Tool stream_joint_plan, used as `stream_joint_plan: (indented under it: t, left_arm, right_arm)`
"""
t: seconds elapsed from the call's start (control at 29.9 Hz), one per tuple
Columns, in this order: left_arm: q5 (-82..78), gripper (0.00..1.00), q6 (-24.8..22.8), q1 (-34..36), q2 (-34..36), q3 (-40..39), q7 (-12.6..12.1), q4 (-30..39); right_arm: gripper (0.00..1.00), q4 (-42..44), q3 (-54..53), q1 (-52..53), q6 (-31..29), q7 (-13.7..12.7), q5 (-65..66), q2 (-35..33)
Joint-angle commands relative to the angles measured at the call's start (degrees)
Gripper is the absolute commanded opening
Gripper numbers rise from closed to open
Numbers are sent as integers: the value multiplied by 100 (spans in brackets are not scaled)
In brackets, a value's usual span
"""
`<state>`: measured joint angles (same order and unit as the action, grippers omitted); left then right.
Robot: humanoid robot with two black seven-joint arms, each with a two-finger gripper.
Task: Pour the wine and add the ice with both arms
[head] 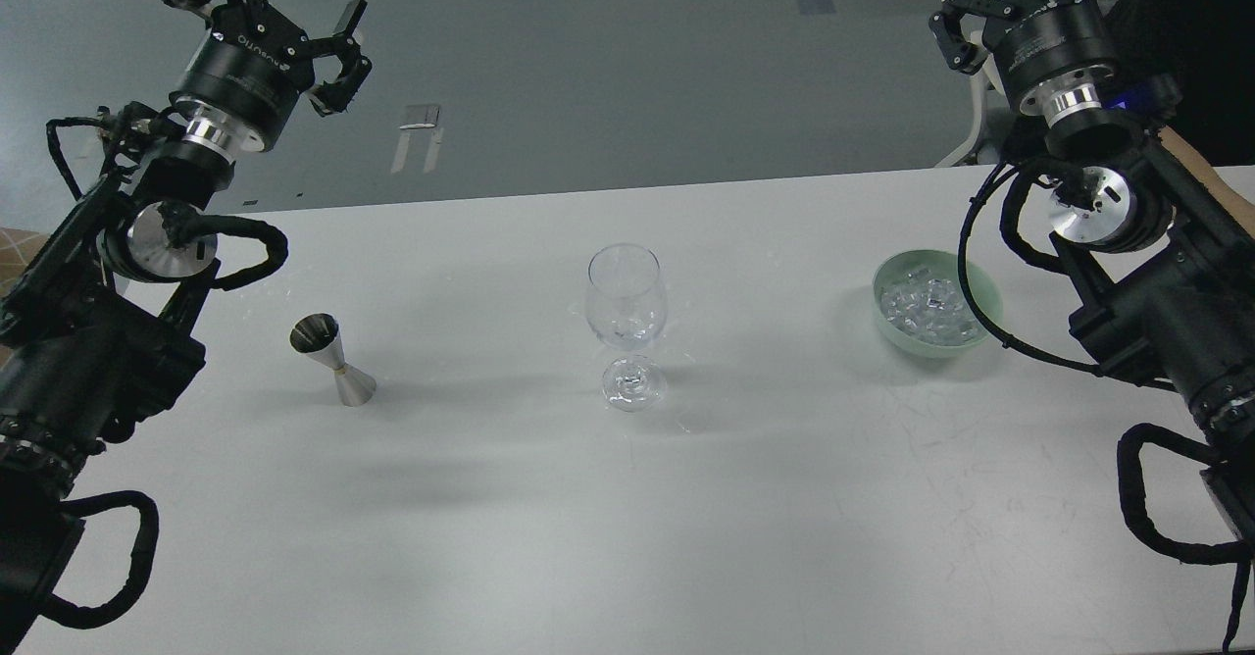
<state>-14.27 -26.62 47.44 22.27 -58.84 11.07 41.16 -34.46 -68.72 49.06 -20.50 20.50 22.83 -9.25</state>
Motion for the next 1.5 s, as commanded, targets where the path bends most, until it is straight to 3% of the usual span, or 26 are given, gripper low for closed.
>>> stream_joint_plan:
  t: [0.0, 0.53, 0.84, 1.47]
  left_arm:
    - [-6, 99, 8, -60, -3, -5, -9, -3]
    - [20, 99, -63, -69, -47, -119, 35, 6]
    - [82, 99, -1, -69, -91, -119, 62, -108]
    - [222, 99, -138, -60, -83, -145, -9, -108]
  right_arm:
    - [100, 19, 25, -2, -33, -2, 11, 90]
    - [100, 36, 8, 60, 99, -55, -15, 135]
    - [100, 238, 8, 95, 565, -64, -6, 134]
    - [100, 291, 25, 121, 494, -20, -6, 38]
